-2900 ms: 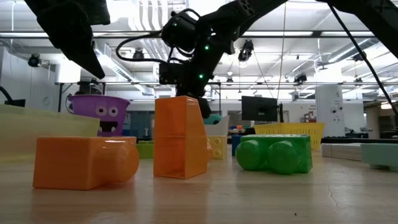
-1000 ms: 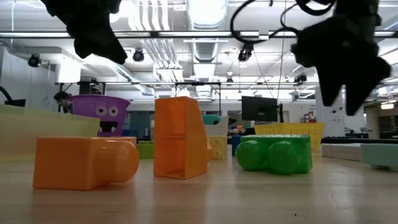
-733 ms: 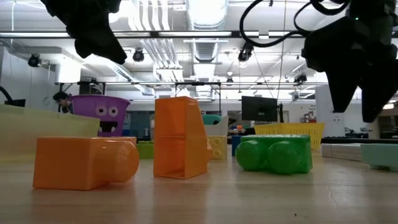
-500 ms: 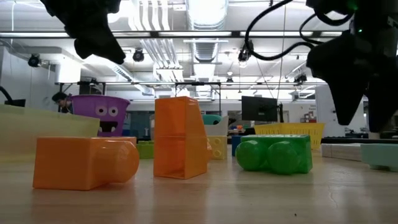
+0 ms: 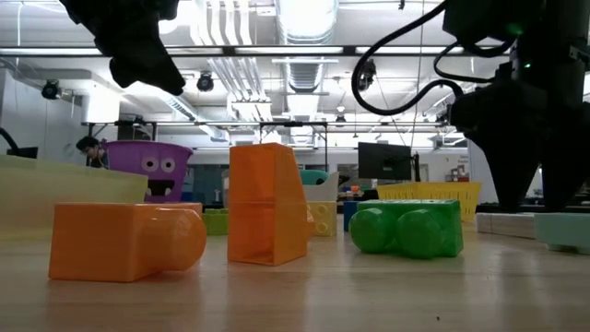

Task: Pick & Place Toys
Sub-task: Put the orange deck of cards into the yellow bin

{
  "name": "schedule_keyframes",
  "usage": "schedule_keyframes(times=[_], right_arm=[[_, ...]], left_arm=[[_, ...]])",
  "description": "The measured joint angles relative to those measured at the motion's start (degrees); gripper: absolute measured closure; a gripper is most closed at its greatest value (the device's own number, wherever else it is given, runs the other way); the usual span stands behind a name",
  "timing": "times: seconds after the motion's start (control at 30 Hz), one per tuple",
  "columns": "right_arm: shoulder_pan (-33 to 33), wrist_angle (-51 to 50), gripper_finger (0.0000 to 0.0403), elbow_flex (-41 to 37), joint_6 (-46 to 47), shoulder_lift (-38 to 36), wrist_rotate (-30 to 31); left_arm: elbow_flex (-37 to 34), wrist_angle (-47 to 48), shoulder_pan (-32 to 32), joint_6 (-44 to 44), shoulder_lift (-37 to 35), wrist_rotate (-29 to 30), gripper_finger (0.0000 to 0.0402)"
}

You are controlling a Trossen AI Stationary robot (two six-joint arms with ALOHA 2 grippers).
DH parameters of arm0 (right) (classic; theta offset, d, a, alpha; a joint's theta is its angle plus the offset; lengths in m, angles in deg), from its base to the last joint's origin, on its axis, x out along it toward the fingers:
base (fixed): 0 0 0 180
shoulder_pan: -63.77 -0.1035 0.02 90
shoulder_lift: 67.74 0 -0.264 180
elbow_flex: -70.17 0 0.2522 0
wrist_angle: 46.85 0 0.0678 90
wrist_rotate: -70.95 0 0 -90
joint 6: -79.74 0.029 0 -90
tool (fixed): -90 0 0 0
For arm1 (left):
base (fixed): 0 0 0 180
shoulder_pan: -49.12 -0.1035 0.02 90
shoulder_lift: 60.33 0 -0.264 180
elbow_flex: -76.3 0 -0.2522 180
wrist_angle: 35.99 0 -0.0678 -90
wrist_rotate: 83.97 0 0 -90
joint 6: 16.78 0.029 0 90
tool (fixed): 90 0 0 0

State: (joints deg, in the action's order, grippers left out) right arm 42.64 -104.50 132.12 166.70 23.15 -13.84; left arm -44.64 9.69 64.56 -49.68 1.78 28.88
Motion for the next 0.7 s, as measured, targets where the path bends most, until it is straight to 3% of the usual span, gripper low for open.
schedule_keyframes(times=[0.7], right_arm=[[0.0,-3.99,0.0035,0.18,0.07,-0.31,-0.26]], left_arm=[[0.0,-0.02,0.0,-0.16,0.0,-0.9,0.0301]])
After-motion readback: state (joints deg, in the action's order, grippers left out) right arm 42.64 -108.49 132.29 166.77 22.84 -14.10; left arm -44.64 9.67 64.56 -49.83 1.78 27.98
